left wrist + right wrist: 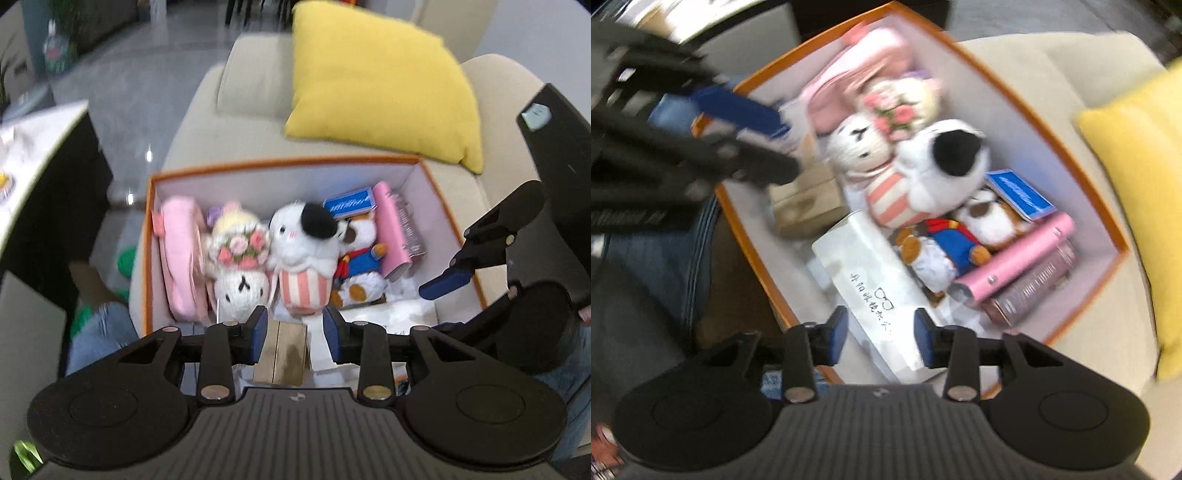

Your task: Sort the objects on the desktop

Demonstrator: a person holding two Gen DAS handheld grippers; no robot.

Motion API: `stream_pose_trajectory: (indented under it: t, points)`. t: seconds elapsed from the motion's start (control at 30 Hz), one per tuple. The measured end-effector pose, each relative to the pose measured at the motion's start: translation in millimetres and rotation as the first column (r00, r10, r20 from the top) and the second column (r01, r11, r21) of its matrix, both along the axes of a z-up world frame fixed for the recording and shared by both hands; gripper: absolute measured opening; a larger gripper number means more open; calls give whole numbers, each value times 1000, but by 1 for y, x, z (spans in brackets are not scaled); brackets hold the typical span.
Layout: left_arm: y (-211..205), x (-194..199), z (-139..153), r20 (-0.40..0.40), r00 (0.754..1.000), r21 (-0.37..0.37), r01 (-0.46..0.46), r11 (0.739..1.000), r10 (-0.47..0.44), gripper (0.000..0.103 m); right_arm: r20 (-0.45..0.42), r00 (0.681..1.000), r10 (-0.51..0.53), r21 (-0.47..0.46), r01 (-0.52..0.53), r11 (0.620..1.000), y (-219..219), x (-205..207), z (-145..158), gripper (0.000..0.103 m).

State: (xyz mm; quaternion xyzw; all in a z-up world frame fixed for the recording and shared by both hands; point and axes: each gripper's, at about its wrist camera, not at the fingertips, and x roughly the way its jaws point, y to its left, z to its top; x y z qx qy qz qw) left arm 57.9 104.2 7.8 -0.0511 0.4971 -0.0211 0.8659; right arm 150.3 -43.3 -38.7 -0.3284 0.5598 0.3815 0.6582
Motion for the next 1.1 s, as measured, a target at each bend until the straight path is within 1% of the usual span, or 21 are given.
stream_pose_trajectory:
  t: [0.03, 0.07, 0.1, 0.13, 0.17, 0.2, 0.23, 0.27, 0.33, 0.37, 0.4, 0.43, 0.47, 0.5, 0.53, 0.57, 0.6, 0.73, 0.87, 1.03, 1.1]
  points:
    - [-3, -5, 3, 23, 1000, 13, 8, 1000, -8, 46, 12, 1000, -25, 11, 25, 1000, 4, -8, -1, 45]
    - [-6, -10, 6, 51, 999, 23, 15, 1000, -16, 53, 25, 999, -45, 24, 45, 999, 10, -19, -8, 45]
    - [-9, -14, 8, 80, 996, 33, 23, 999, -26, 53, 36, 997, -66, 39, 64, 997, 13, -30, -7, 45]
    - [-11, -18, 10, 105, 994, 46, 32, 998, -37, 53, 48, 994, -94, 62, 91, 994, 4, -39, 2, 46]
    - [-13, -23, 13, 127, 991, 62, 35, 997, -43, 53, 57, 991, -119, 82, 114, 990, 13, -33, -2, 49]
    - [-16, -27, 13, 146, 988, 73, 36, 997, -47, 53, 73, 985, -154, 112, 145, 983, 8, -38, 2, 55]
    - [-18, -30, 14, 162, 986, 79, 37, 996, -50, 54, 90, 979, -182, 139, 168, 976, 6, -39, 14, 66]
    - [-19, -34, 14, 175, 983, 83, 39, 996, -53, 56, 112, 970, -214, 173, 193, 966, 2, -45, 23, 72]
    - [-22, -40, 14, 191, 980, 86, 44, 995, -60, 59, 142, 950, -277, 238, 239, 941, -10, -54, 37, 72]
    - [-25, -43, 12, 200, 978, 91, 45, 995, -63, 59, 144, 938, -316, 271, 270, 924, -11, -54, 30, 72]
    - [-26, -46, 12, 204, 977, 98, 45, 994, -64, 60, 143, 925, -352, 299, 299, 906, -18, -61, 39, 73]
    - [-28, -48, 12, 203, 977, 110, 42, 993, -64, 61, 137, 911, -388, 330, 328, 885, -26, -67, 43, 75]
    - [-31, -49, 10, 200, 978, 122, 33, 992, -57, 62, 131, 899, -419, 354, 353, 866, -33, -72, 47, 81]
    - [-32, -50, 9, 200, 978, 128, 27, 991, -53, 62, 126, 884, -450, 373, 379, 847, -37, -77, 46, 84]
    - [-31, -51, 8, 200, 978, 131, 23, 991, -49, 63, 127, 871, -475, 387, 398, 832, -39, -83, 46, 85]
    - [-32, -51, 6, 201, 979, 134, 15, 991, -42, 68, 127, 861, -492, 402, 409, 819, -40, -79, 43, 85]
    - [-31, -52, 5, 203, 979, 138, 6, 990, -34, 70, 125, 848, -514, 422, 424, 801, -40, -83, 41, 85]
    - [-25, -52, -6, 188, 982, 170, -43, 985, 10, 70, 138, 804, -578, 481, 456, 749, -33, -88, 43, 94]
    - [-15, -52, -19, 157, 986, 145, -76, 987, 53, 70, 169, 771, -614, 495, 472, 729, -19, -99, 31, 95]
    - [-9, -51, -36, 116, 991, 148, -81, 986, 64, 70, 171, 753, -635, 478, 500, 722, -6, -96, 14, 95]
    - [-7, -52, -40, 110, 991, 143, -88, 986, 73, 72, 168, 760, -627, 468, 498, 729, -3, -94, 11, 95]
